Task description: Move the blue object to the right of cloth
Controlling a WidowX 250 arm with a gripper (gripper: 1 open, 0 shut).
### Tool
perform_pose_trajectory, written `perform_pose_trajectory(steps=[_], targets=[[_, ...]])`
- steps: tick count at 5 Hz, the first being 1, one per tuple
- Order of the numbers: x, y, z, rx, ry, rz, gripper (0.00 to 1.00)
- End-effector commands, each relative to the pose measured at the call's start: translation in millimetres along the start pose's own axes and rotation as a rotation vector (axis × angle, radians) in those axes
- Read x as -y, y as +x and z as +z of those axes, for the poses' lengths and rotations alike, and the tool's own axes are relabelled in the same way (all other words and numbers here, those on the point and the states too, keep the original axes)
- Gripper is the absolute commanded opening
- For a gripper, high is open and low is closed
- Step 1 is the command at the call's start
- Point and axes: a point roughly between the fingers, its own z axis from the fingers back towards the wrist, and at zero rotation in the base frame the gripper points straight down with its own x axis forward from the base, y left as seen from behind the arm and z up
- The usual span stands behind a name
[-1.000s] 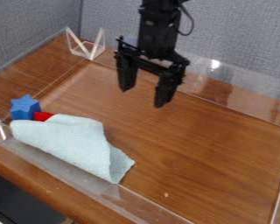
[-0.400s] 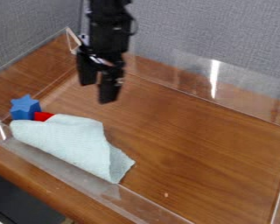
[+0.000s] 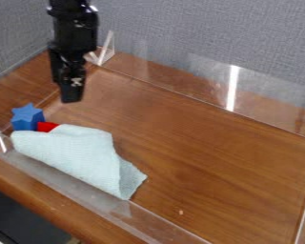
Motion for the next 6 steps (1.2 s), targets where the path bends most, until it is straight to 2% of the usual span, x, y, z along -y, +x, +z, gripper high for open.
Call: perform_pose_trajectory(steps=[1,3,6], targets=[[-20,-7.4,6.3,0.002,0.053,-0.019,1.0],[-35,-22.4,-9.9,-0.024,0.044,0.009,1.0],[-28,-27.1,-35.3,-0.055,0.013,0.048,1.0]])
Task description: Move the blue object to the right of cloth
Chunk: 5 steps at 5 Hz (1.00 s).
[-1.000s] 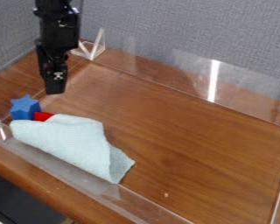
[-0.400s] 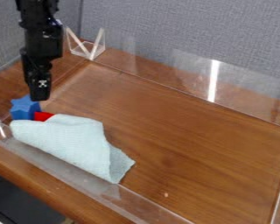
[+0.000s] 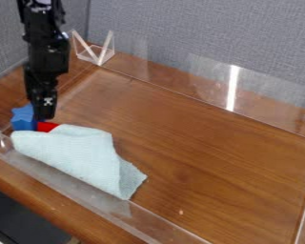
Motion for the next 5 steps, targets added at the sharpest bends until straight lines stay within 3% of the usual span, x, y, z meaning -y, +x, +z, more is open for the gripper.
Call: perform_pose_trajectory(steps=[1,2,3,5], targets=[[-4,-5.6,1.1,0.0,0.022,0.028,1.0],[-3,-5.7,-4.9,-0.006,0.014,0.034,1.0],[-3,-7.1,-4.2,-0.001,0.015,0.033,0.0],[0,-11.5,7.4,0.021,0.03,0.028,0.0]])
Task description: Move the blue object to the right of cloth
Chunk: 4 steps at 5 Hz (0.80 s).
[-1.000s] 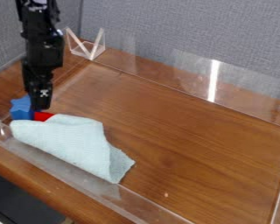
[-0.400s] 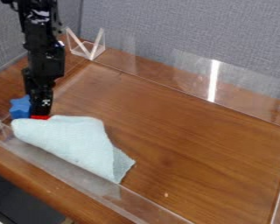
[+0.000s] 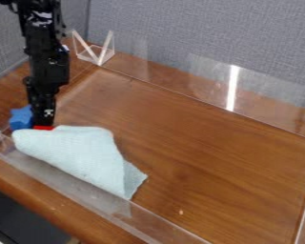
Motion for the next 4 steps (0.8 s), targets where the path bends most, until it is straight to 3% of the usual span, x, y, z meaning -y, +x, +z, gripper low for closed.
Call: perform_pose_trajectory(steps=[1,4], targets=[[-3,-9.9,26.0,0.038,0.063,0.024,0.0],[-1,-13.1,43.4,0.058,0.087,0.028,0.0]])
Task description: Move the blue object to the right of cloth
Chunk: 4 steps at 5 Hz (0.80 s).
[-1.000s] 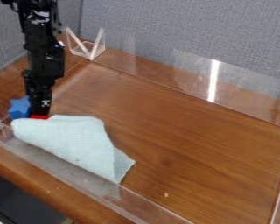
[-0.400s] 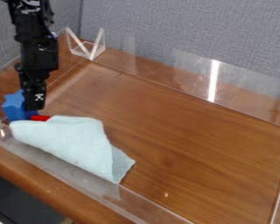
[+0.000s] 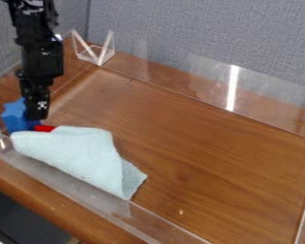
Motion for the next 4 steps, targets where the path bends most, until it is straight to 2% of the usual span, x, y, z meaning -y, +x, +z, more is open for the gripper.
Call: perform_pose_trajectory(steps=[1,4], targets=[[-7.2,-4.2,25.6,0.035,0.074,0.025,0.0],[-9.2,-4.7,29.6,0.041,0.083,0.032,0.0]])
